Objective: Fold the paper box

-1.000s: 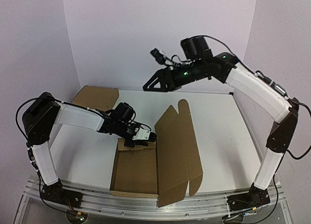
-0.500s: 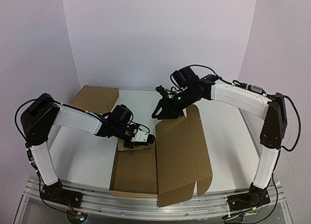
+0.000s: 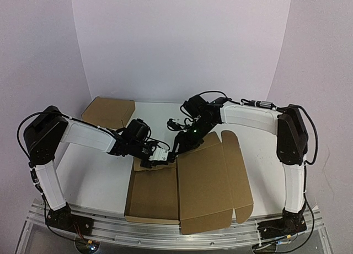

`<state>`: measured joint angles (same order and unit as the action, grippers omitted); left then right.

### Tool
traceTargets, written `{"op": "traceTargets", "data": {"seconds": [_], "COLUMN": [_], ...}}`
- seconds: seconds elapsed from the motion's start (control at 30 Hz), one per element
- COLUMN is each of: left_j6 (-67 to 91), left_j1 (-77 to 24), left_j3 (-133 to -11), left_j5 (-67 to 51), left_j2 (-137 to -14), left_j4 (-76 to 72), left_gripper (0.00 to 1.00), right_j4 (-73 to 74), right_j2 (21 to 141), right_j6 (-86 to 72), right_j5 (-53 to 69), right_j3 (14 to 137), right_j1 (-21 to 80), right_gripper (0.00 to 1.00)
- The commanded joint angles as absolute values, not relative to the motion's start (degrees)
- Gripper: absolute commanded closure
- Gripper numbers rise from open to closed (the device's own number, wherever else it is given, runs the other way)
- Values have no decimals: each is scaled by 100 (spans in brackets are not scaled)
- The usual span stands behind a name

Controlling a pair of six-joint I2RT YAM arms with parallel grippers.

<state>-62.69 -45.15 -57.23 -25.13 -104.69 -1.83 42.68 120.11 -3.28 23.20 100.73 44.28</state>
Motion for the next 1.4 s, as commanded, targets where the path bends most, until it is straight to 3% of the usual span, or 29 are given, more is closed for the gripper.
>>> {"op": "traceTargets", "data": {"seconds": [0.0,0.23,0.63,0.93,1.0,1.07,1.2,1.37], "left_j6": [-6398,-6159,-6205,-6337,-6313,-6302,-6217,-5838], "left_j1": [-4711,-4634,-4574,-4468,-4444,-4396,-4306,-4066], "left_j3": [-5442,-5550,-5401,-5330,-5335,-5335,-5374,-5898], "left_j5": [-3379,-3494,-3937,-4214,-4176,-4160,-4123,-4252], "left_j2": [-10563,-10631,-10563,-10513,-10492,-10478,-10445,-10255], "left_j4": [620,589,298,348,351,356,453,1159], "left_gripper": [92,92,92,92,92,91,81,46], "right_j4": [4447,4439,3759,2236,2197,2191,2199,2216], "right_j2": [12194,12474,12862,12441,12436,12401,12320,12212], "right_j6": [693,1544,1706,2208,2262,2284,2306,2473], "right_j5": [2210,2381,1491,1072,1074,1048,1123,1176], "right_j3": [10185,10085,10176,9273,9146,8965,8747,8531], "right_j1": [4560,4671,4798,4848,4851,4850,4846,4848], "right_gripper": [59,55,60,57,60,70,83,89]}}
